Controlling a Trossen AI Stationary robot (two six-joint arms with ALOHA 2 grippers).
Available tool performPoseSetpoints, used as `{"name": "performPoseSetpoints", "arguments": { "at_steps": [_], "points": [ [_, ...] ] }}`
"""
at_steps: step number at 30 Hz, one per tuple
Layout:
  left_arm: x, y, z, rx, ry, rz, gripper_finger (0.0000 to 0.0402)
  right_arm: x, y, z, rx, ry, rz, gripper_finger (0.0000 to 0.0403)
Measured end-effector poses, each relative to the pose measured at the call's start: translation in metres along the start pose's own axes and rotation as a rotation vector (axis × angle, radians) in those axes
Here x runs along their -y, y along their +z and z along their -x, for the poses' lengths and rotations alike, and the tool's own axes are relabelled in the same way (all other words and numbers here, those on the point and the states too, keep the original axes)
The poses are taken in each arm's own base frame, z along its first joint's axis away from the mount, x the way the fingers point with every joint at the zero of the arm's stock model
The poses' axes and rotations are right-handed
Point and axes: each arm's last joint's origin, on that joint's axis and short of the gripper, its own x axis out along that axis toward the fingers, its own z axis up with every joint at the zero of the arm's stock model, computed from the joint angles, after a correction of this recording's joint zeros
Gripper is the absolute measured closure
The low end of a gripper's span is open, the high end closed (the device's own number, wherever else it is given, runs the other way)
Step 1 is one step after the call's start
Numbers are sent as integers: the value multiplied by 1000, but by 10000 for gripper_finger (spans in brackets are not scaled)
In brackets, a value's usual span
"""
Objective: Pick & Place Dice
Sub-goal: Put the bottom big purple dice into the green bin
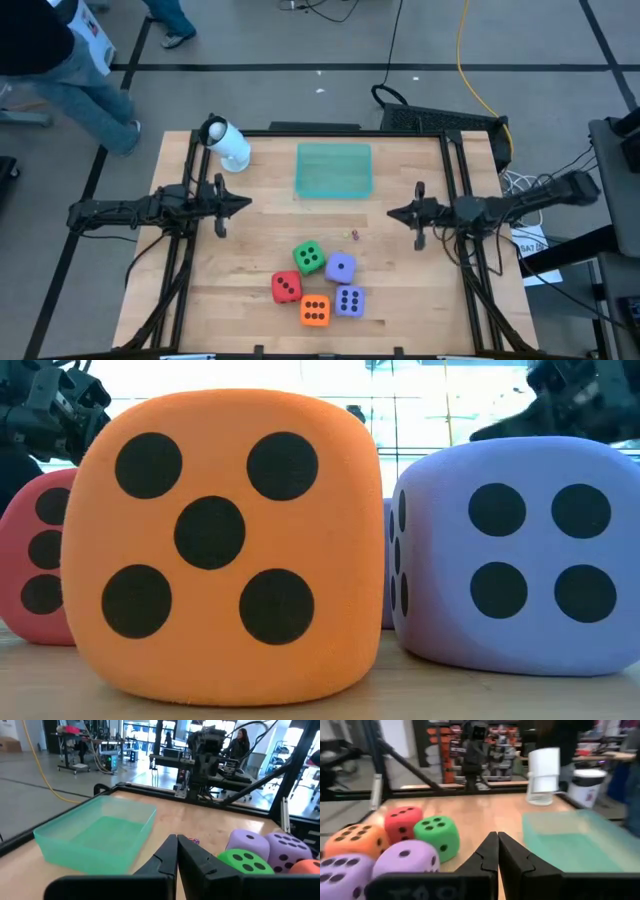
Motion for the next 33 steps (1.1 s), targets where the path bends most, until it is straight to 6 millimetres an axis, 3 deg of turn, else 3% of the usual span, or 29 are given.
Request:
{"name": "performPoseSetpoints", "arguments": {
  "at_steps": [10,13,20,25,33],
  "points": [
    [1,-3,0,-34,-22,103,380,-61,26,-36,-108,30,118,403],
    [3,-4,0,-49,-36,112,380,-82,38,-42,-85,11,149,403],
    [4,-4,1,-40,-30,56,380,-117,41,-44,-90,-121,225,385],
    [4,0,1,3,2,33,380,-129,41,-45,-95,-93,233,312],
    [4,-1,1,-5,-4,36,380,-142,34,-49,-104,29,230,109]
  ]
}}
